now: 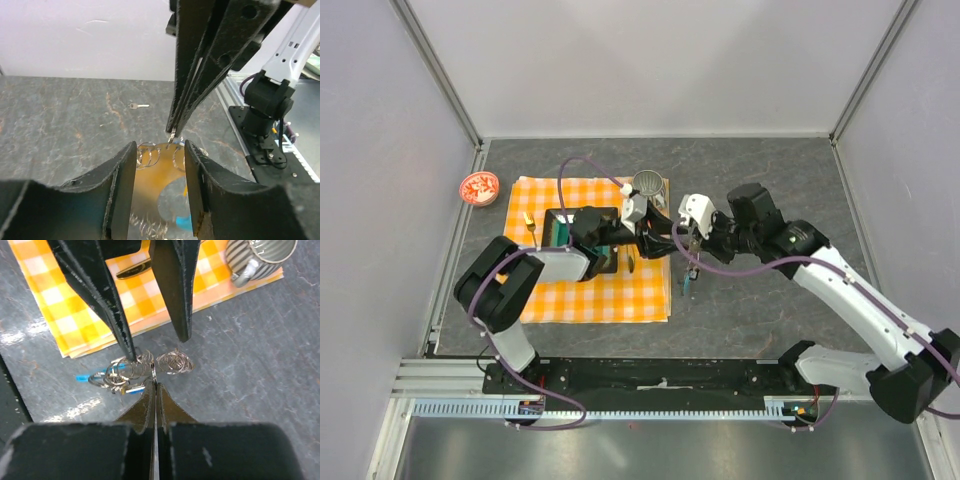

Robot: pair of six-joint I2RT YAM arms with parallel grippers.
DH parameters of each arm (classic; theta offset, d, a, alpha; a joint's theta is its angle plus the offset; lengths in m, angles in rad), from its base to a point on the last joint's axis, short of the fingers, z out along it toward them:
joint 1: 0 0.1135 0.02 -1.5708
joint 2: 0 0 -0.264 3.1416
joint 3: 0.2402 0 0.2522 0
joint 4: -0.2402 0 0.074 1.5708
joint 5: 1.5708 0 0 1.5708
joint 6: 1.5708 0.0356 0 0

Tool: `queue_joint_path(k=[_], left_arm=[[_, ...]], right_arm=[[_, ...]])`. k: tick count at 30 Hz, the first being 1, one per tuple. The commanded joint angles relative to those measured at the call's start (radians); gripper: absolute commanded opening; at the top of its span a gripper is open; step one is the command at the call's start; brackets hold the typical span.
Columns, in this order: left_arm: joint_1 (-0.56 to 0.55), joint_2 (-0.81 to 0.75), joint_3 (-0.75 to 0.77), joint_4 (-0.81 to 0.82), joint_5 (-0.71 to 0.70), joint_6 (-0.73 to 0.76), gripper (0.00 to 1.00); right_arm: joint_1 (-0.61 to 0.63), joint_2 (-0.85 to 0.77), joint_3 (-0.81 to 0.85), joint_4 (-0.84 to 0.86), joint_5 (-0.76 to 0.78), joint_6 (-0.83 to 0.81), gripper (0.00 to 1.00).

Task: Put the keys on the keyring

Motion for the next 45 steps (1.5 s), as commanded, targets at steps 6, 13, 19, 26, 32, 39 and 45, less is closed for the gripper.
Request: queue_joint_path(k=[6,13,19,26,32,39,45], left_arm=[[0.066,0.112,0.181,0.353,0.191,-0.130,0.50],[0.064,0.103,0.194,0.221,0.180,-0.046,0.49],[0.054,0.075,0.210,0.040,0.172,0.061,0.43],[0.020,0.032,0.218,-0.178,0.131,0.242,0.41],[0.004,0.004,0.224,-0.322,0.097,0.371,0.38],[0.004,-0.022,0.232,-0.434,0.079,0.443,0.33],[0.004,-0.034,0.237,-0.493,0.076,0.483,0.23]], right_arm=[[-0.013,0.211,0.285,-0.147,0.072,-0.209,0.00],[-0.018,0.279,0.359,-0.187,0.068,-0.262,0.00],[-0.020,0.276,0.346,-0.184,0.052,-0.271,0.00],[-0.020,0.265,0.328,-0.177,0.031,-0.274,0.00],[-0.023,0.250,0.319,-0.168,0.025,-0.274,0.00],[-0.024,0.227,0.304,-0.158,0.034,-0.272,0.00],[-0.024,0.218,0.296,-0.151,0.026,-0.269,0.00]])
